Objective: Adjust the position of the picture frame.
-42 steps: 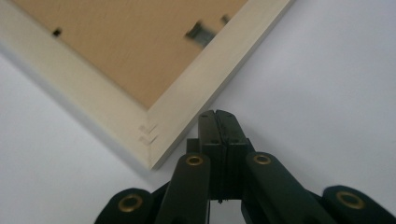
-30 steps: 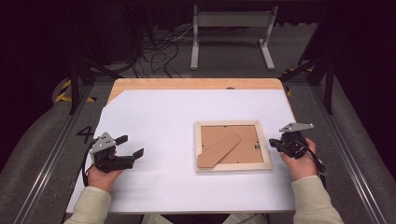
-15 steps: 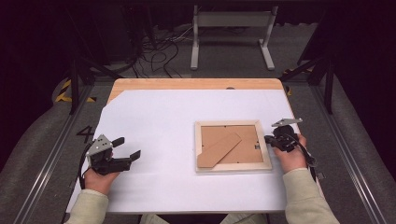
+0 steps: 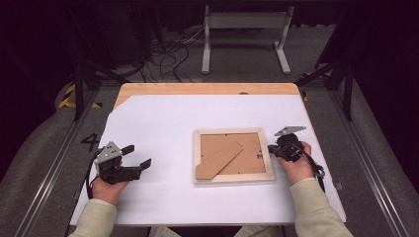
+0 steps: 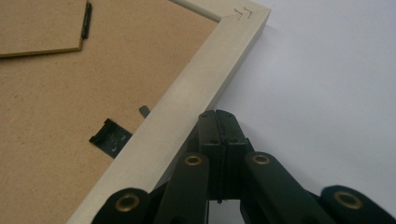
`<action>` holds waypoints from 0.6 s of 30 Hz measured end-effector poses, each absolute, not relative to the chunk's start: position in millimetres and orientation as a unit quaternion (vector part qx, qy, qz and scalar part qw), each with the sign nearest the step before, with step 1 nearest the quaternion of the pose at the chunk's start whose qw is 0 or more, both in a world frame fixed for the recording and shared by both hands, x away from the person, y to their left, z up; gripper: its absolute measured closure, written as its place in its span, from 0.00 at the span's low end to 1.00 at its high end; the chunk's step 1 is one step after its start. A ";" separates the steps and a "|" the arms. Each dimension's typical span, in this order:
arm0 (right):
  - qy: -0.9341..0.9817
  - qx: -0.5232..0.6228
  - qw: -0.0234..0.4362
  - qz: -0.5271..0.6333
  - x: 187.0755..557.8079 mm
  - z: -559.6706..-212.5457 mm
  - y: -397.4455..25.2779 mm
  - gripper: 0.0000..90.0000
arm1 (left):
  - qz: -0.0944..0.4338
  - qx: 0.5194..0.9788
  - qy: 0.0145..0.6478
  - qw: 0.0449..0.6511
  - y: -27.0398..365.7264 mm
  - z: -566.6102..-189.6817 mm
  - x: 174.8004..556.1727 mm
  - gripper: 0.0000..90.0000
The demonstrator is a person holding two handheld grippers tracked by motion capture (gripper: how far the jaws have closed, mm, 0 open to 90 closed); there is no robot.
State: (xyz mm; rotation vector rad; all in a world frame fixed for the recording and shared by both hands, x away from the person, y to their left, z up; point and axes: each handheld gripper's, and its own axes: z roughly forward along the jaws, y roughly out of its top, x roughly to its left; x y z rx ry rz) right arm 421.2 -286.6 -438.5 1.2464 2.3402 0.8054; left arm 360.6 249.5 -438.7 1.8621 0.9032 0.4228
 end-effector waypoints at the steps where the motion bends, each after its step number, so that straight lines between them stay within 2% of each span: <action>1: 0.833 0.438 0.182 0.286 420.9 -438.7 -281.9 1.00 | 0.172 0.768 0.371 0.493 249.1 -438.7 361.0 0.15; 18: 0.868 0.379 0.157 0.279 402.0 -439.3 -234.5 1.00 | 0.172 0.772 0.371 0.487 242.2 -436.6 369.2 0.16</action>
